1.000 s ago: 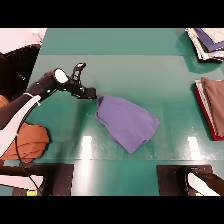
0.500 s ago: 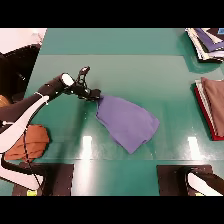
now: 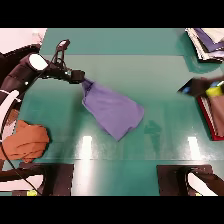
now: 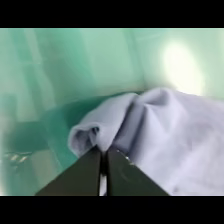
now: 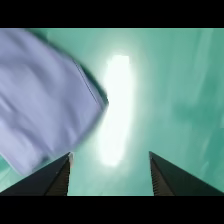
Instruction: Fold the shirts.
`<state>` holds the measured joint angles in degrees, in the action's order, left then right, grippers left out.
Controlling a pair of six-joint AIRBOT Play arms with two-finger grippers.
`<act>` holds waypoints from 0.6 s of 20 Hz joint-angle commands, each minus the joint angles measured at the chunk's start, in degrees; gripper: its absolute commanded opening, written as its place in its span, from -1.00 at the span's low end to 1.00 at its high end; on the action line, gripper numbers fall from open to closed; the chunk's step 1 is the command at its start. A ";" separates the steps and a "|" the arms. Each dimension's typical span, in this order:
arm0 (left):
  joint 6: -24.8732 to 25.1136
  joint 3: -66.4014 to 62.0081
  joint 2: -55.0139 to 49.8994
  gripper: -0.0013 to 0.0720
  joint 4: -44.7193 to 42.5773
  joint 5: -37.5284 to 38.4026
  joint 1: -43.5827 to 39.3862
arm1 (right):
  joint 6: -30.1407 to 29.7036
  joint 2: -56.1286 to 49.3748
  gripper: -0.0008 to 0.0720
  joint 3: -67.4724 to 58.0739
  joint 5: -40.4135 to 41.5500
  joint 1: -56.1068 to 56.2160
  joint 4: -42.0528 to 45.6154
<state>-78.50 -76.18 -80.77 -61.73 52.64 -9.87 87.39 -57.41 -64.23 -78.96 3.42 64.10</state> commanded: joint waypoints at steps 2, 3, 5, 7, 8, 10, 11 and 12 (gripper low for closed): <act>0.55 -0.09 1.73 -0.89 -2.36 3.54 0.44 | -2.84 -4.83 0.53 23.02 13.20 2.62 -9.62; 0.55 -0.07 1.73 -0.89 -2.38 3.58 0.44 | -4.33 -7.21 0.53 24.90 16.76 4.24 -12.76; 0.55 -0.07 1.73 -0.89 -2.38 3.98 0.44 | -8.33 -12.74 0.48 25.97 23.12 7.56 -20.20; 0.52 -0.07 1.73 -0.90 -2.38 3.93 0.44 | -9.55 -17.79 0.34 23.63 26.40 10.40 -23.39; 0.52 -0.07 1.73 -0.90 -2.38 3.98 0.44 | -9.75 -20.02 0.33 21.77 27.28 11.54 -23.58; 0.52 -0.07 1.73 -0.90 -2.38 4.00 0.44 | -9.75 -24.06 0.20 17.40 27.91 13.31 -23.58; 0.52 -0.07 1.73 -0.89 -2.38 3.96 0.44 | -9.75 -26.03 0.20 14.95 27.89 14.01 -23.56; 0.52 -0.07 1.73 -0.90 -2.38 3.91 0.44 | -9.75 -27.63 0.19 12.79 27.96 14.62 -23.56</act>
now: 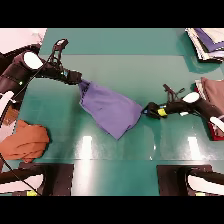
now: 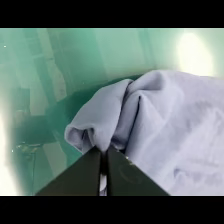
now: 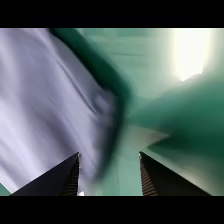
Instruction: Fold the shirts.
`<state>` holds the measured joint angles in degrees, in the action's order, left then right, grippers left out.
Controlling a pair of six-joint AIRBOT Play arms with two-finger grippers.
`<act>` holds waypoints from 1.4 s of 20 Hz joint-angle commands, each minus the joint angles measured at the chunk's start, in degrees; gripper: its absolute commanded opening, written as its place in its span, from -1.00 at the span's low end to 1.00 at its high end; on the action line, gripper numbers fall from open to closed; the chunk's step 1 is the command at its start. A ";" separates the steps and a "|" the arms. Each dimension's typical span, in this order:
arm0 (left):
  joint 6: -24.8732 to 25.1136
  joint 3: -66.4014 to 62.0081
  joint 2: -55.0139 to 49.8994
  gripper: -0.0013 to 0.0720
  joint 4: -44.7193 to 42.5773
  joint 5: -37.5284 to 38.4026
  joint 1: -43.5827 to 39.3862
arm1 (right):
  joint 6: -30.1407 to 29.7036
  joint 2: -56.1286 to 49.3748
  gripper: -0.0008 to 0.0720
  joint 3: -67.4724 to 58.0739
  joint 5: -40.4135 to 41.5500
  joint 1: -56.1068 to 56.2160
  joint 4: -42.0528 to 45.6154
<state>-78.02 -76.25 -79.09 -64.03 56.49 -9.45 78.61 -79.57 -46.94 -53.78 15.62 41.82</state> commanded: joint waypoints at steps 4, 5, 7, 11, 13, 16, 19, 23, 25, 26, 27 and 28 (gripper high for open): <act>-0.17 -0.02 0.13 -0.90 -0.09 0.04 0.02 | -1.79 -9.27 -0.94 -11.56 3.82 4.00 -1.16; -0.79 -0.17 0.46 -0.90 -0.22 -0.15 0.04 | -2.56 -8.87 -0.94 -12.79 4.17 3.98 -1.09; -1.66 -1.09 2.97 -0.90 -3.17 -0.83 0.04 | -2.71 -5.60 -0.94 -15.82 3.93 2.80 1.57; -1.64 -6.64 13.07 -0.90 -8.98 -0.74 0.04 | -2.69 7.87 -0.94 -25.27 -1.38 -2.05 11.19; -1.64 -10.05 19.04 -0.90 -9.70 -0.79 0.04 | -2.69 14.71 -0.94 -30.58 -5.03 -4.70 12.90; -1.64 -15.32 27.17 -0.90 -9.70 -0.98 0.04 | -2.69 22.62 -0.94 -37.55 -9.57 -7.69 13.90; -1.66 -20.09 33.31 -0.90 -9.68 -1.22 0.04 | -2.67 28.81 -0.94 -42.71 -12.50 -10.10 13.88; -2.73 -25.99 37.09 -0.90 -9.25 -1.18 0.02 | -2.58 34.03 -0.94 -48.22 -15.85 -13.75 13.88; -2.78 -29.66 37.48 -0.90 -9.25 -1.66 0.02 | -2.54 34.95 -0.94 -51.67 -17.79 -16.31 13.84; -2.75 -31.41 37.48 -0.90 -9.27 -1.75 0.02 | -2.40 34.95 -0.94 -53.62 -18.71 -17.64 13.84; -2.54 -32.33 37.24 -0.90 -9.57 -2.36 0.02 | -1.84 34.73 -0.94 -55.87 -19.45 -19.02 13.79; -2.54 -32.41 37.24 -0.90 -10.54 -2.97 0.02 | -1.66 34.03 -0.94 -58.18 -20.02 -20.11 13.73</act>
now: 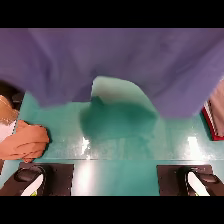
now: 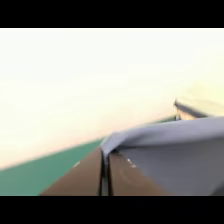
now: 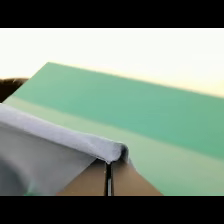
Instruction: Fold the shirts.
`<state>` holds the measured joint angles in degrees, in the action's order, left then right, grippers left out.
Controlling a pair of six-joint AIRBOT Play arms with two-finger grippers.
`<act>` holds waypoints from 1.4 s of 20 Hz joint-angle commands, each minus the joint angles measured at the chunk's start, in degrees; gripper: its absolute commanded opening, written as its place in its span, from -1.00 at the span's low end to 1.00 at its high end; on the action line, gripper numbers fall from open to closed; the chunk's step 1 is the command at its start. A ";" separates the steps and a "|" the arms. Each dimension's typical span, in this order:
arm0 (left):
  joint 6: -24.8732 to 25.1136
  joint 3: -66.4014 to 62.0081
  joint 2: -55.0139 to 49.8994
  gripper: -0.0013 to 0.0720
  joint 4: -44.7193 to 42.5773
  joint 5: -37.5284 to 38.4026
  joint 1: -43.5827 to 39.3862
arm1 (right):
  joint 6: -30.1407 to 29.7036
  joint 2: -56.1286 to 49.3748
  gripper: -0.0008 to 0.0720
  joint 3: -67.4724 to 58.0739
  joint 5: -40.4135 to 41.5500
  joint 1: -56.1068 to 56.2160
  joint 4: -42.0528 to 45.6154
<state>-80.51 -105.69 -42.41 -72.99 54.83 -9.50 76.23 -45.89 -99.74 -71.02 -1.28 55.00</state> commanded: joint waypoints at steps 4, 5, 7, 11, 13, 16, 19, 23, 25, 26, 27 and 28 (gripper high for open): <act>-1.18 -2.93 -5.90 -0.90 -13.09 4.63 0.07 | 4.00 -7.87 -0.94 -13.31 -8.00 -2.97 0.50; -1.92 -2.93 -9.16 -0.90 -15.47 7.45 0.09 | 5.31 -10.60 -0.94 -13.51 -9.22 -1.38 0.57; -1.97 -2.93 -17.05 -0.90 -17.66 12.66 0.09 | 6.73 -16.50 -0.94 -10.49 -9.70 3.34 0.74; -2.03 -2.93 -35.23 -0.90 -17.99 15.63 0.39 | 7.37 -30.49 -0.94 -0.61 -6.62 11.96 6.36; -2.03 -2.93 -43.67 -0.89 -18.05 15.61 1.44 | 7.32 -37.42 -0.94 2.93 -1.46 13.84 8.44; -2.93 -2.93 -53.09 -0.89 -18.03 15.17 3.17 | 7.26 -45.83 -0.94 3.41 6.27 14.29 7.74; -4.98 -2.91 -56.87 -0.76 -17.68 14.19 4.20 | 7.23 -52.37 -0.94 -2.71 5.44 14.29 7.52; -5.03 -2.86 -56.46 0.34 -16.83 16.02 5.25 | 7.32 -57.35 -0.09 -12.11 0.17 14.16 7.48; -4.96 -2.86 -55.19 0.35 -13.18 19.56 7.32 | 7.26 -57.29 -0.09 -15.02 -5.49 13.55 7.50; -4.44 -2.73 -54.21 0.34 -10.75 22.21 8.79 | 6.75 -56.41 -0.09 -14.99 -8.22 13.18 7.50; -4.20 -2.49 -53.22 0.34 -8.87 24.65 10.23 | 5.60 -54.90 -0.09 -13.75 -10.45 12.39 7.43; -3.41 -1.33 -51.76 0.34 -6.75 26.32 11.67 | 5.01 -52.72 -0.09 -11.15 -11.45 11.69 7.43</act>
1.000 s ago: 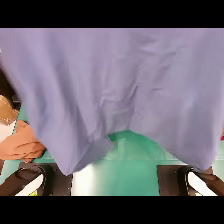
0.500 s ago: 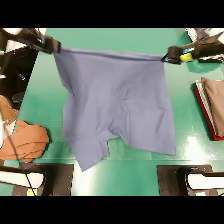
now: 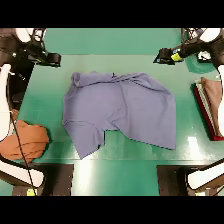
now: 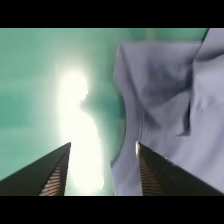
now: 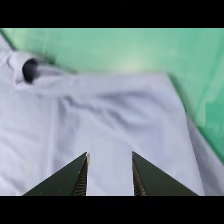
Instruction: Fold the shirts.
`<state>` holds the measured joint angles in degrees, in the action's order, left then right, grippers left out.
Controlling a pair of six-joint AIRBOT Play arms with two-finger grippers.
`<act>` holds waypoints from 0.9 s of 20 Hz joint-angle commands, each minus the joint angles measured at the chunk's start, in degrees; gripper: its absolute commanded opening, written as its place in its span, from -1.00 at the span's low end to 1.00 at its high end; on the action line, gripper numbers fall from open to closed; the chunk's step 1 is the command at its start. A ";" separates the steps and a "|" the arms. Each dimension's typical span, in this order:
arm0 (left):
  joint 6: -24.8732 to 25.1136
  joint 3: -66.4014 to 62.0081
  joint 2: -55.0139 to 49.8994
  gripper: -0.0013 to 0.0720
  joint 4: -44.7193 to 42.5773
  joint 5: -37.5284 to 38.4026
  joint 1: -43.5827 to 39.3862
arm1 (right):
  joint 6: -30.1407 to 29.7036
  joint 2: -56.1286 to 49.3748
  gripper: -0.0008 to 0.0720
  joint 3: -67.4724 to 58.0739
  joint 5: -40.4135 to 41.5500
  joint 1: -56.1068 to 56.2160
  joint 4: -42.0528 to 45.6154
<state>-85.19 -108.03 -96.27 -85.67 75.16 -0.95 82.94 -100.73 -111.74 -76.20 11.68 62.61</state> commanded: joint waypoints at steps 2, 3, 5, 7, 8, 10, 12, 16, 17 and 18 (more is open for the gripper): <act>1.95 7.72 6.73 0.35 8.79 6.47 5.77 | -2.67 7.63 -0.09 8.57 -6.16 -2.80 -1.84; 2.89 12.44 9.35 0.35 9.25 6.34 6.51 | -3.34 10.73 -0.09 13.22 -5.86 -3.87 -4.02; 3.45 24.57 15.43 0.35 9.25 5.31 7.23 | -4.50 16.37 -0.09 21.94 -4.46 -5.84 -9.18; 4.22 38.07 21.79 0.35 9.31 1.86 7.23 | -5.49 21.75 -0.09 30.21 -2.40 -7.76 -14.10; 4.22 44.81 24.68 0.35 9.55 -0.46 7.23 | -5.49 23.74 -0.08 33.05 -1.79 -8.35 -15.52; 4.17 56.02 28.94 0.35 11.50 -4.28 7.23 | -5.49 27.10 0.33 37.40 -1.40 -8.94 -16.50; 4.15 63.58 30.80 0.35 13.46 -7.10 7.23 | -5.49 29.97 0.36 40.54 -0.59 -8.92 -16.52; 4.22 70.10 31.04 0.35 20.28 -14.64 7.23 | -5.49 33.09 0.36 42.18 -0.26 -8.90 -16.55; 4.22 70.77 31.04 0.35 22.01 -15.85 7.23 | -5.49 33.73 0.36 42.18 -0.09 -8.90 -16.52; 4.24 71.30 31.01 0.35 23.26 -16.72 7.21 | -5.49 34.27 0.36 42.18 0.22 -8.90 -16.52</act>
<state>-81.08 -40.91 -65.95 -67.55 63.37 6.26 77.49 -68.64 -70.74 -76.71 2.90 46.59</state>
